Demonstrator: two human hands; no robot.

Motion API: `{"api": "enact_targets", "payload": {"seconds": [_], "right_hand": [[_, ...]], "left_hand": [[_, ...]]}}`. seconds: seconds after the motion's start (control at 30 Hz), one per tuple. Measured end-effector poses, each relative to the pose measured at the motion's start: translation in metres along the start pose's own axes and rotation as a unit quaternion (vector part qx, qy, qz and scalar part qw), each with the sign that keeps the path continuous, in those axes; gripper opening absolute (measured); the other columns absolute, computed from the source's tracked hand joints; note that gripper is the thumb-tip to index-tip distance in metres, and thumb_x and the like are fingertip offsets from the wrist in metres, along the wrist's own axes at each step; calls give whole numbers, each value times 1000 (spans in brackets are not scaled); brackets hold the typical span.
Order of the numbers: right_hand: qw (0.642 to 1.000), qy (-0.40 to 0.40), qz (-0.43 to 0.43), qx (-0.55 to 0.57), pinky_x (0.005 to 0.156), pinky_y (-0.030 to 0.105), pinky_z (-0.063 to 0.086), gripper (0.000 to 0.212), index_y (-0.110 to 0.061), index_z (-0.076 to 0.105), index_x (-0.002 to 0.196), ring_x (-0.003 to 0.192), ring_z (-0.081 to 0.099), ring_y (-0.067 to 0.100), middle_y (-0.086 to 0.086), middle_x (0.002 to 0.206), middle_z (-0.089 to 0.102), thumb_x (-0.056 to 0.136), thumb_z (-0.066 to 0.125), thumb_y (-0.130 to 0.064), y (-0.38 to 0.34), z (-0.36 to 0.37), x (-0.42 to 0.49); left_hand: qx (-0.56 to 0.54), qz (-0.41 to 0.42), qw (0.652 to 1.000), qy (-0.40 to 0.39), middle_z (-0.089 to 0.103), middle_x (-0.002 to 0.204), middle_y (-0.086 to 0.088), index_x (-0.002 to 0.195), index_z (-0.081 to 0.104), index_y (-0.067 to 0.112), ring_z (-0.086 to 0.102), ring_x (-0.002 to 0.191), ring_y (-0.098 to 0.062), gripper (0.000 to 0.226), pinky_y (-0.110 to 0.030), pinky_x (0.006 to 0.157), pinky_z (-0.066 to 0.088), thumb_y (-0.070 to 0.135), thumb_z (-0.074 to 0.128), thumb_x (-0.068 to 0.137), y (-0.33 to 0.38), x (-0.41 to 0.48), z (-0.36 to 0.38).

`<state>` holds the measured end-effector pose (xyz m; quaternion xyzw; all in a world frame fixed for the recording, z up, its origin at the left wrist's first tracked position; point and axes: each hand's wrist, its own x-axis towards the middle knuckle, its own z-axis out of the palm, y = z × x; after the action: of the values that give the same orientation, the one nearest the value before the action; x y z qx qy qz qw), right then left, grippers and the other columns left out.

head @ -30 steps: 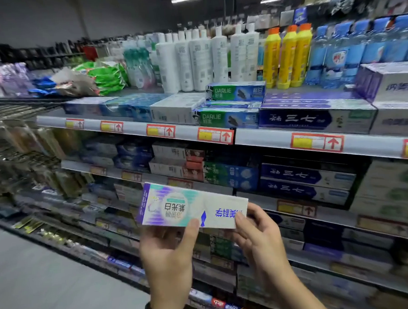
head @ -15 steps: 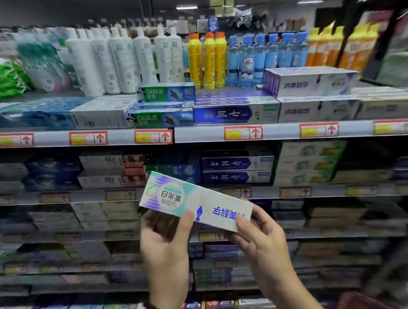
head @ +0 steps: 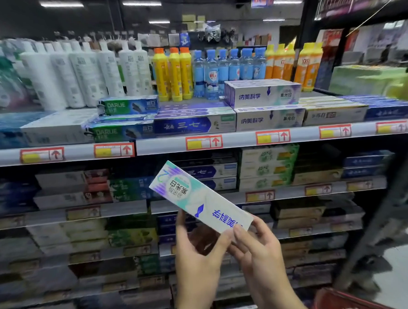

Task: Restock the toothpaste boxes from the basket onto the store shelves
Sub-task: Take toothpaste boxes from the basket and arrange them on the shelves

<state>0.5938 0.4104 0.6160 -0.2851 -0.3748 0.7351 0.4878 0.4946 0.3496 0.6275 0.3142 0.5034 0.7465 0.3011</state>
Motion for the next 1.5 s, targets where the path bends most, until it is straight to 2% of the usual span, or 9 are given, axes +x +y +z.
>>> {"api": "enact_targets", "payload": {"seconds": [0.13, 0.23, 0.53, 0.63, 0.7, 0.97, 1.27, 1.4, 1.5], "right_hand": [[1000, -10, -3, -25, 79, 42, 62, 34, 0, 58, 130, 96, 76, 33, 24, 113, 77, 96, 66, 1, -24, -20, 7], [998, -15, -16, -56, 82, 44, 53, 50, 3, 57, 126, 84, 72, 26, 22, 109, 78, 84, 83, -5, -40, -37, 15], [978, -33, -69, -194, 67, 33, 57, 69, -7, 68, 114, 83, 73, 21, 10, 103, 81, 61, 86, -47, -63, -75, 37], [977, -37, -71, -198, 65, 27, 57, 58, -12, 69, 118, 85, 73, 17, 11, 104, 80, 68, 86, -37, -73, -82, 45], [977, -36, -84, -194, 72, 33, 60, 58, -16, 69, 121, 95, 75, 18, 11, 106, 79, 70, 86, -37, -83, -84, 54], [967, -64, -152, -195, 77, 35, 63, 47, -21, 64, 132, 107, 76, 25, 8, 111, 80, 88, 78, -27, -134, -62, 89], [956, -85, -180, -214, 64, 31, 61, 39, -31, 70, 130, 98, 79, 24, 11, 106, 79, 94, 79, -17, -161, -51, 112], [957, -94, -178, -209, 61, 32, 62, 33, -26, 70, 127, 98, 80, 22, 8, 104, 80, 96, 76, -14, -164, -58, 113], [962, -75, -180, -189, 60, 33, 62, 30, -20, 70, 123, 97, 80, 25, 9, 105, 80, 96, 76, -11, -165, -64, 116]], "left_hand": [[14, 11, 999, -29, 80, 110, -3, 152, 39, 33, 76, 106, -19, 87, -33, 88, 62, -6, 78, 85, 7, 3, 28], [36, 21, 998, -51, 79, 113, -1, 155, 34, 41, 75, 108, -18, 89, -30, 86, 61, -3, 75, 89, 10, 7, 47], [42, 19, 998, -35, 79, 116, 0, 152, 46, 38, 75, 108, -19, 81, -27, 83, 61, -5, 74, 89, -1, 15, 80], [43, 4, 998, -47, 76, 125, 4, 147, 51, 45, 72, 117, -22, 77, -47, 94, 60, -3, 72, 91, -1, 20, 79], [56, -2, 997, -56, 74, 129, 6, 147, 53, 47, 71, 120, -21, 74, -54, 99, 58, 0, 72, 92, -3, 23, 78], [48, -36, 996, -63, 78, 113, 0, 124, 68, 60, 74, 109, -24, 60, -55, 94, 60, 19, 76, 81, -7, 24, 82], [81, -37, 990, -110, 78, 118, -3, 138, 65, 40, 74, 111, -27, 60, -55, 93, 61, 18, 74, 83, -8, 28, 80], [88, -40, 988, -120, 77, 120, -3, 131, 69, 50, 72, 114, -27, 54, -53, 93, 61, 19, 73, 87, -10, 34, 77], [87, -37, 990, -102, 76, 122, -4, 135, 68, 42, 71, 117, -26, 53, -54, 96, 59, 19, 73, 89, -15, 36, 79]]}}
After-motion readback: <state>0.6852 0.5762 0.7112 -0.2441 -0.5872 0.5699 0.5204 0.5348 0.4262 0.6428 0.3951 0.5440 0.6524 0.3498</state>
